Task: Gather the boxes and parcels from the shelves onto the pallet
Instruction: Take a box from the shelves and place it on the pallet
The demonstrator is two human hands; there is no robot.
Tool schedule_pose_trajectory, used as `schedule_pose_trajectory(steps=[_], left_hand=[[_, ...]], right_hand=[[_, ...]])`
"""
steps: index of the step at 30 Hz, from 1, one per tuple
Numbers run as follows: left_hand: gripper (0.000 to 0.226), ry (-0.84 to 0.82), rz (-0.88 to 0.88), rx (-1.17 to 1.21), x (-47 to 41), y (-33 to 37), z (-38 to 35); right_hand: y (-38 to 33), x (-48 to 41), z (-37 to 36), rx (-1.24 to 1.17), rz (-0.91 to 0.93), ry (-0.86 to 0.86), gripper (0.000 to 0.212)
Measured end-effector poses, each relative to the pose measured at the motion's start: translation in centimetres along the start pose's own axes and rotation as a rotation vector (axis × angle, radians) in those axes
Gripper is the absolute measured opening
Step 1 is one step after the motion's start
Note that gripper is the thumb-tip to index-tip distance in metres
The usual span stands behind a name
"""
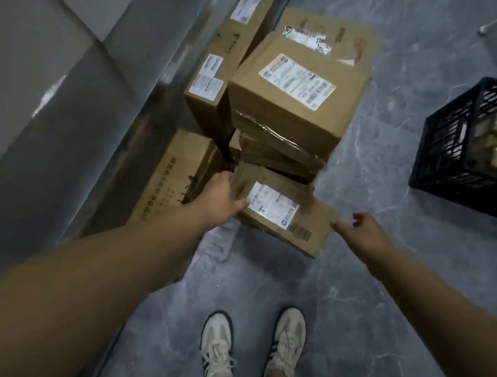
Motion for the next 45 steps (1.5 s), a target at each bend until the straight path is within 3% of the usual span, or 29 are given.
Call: schedule_pose_trajectory(steps=[4, 11, 14, 22, 26, 32, 40, 45], left_hand=[[0.068, -0.014, 0.046, 0.086, -4.7, -2.2, -5.2], [0.057, -0.100, 0.213, 0.244, -6.8, -4.9, -10.8], [0.051, -0.019, 0.286, 0.340, -4.2, -6.2, -10.0], [0.040, 0.135, 0.555, 0.682, 7.5, -7.2, 2.4], [0.030, 0.370, 0.524, 0.732, 13.3, -4.6, 12.4], [0.038, 0.626, 0.495, 0.762, 26.3, -0.8, 24.7], [0.044, 0.976, 0.630, 0.994, 47.4, 0.2, 25.6], [0.044, 1.129, 0.704, 1.074, 59.4, -1.8, 23.6]], right_hand=[[3.3, -5.1, -5.2, -0.095, -0.102, -0.072, 0.088], [5.4, -7.2, -10.0, -0.305, -0.315, -0.140, 0.075], [5.1, -5.0, -9.1, -0.304, -0.346, -0.120, 0.073], [-4.1, 7.0, -1.9, -0.332, -0.151, -0.168, 0.054], [-11.4, 15.6, 2.6, -0.338, 0.027, -0.195, 0.061], [-19.6, 26.4, 10.8, -0.270, 0.348, -0.245, 0.060], [-20.8, 39.5, 15.3, -0.040, 0.695, -0.533, 0.061], [-17.7, 49.0, 14.2, 0.095, 0.870, -0.614, 0.058]])
Point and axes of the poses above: each hand's wrist, its own x-axis away from the middle knuckle, its own z-axis out of the back of the hand, y = z × x, the point moved 6 cm from there along -x, towards the middle knuckle, and after that the axes turned 10 degrees about y, right-handed, at the moved point
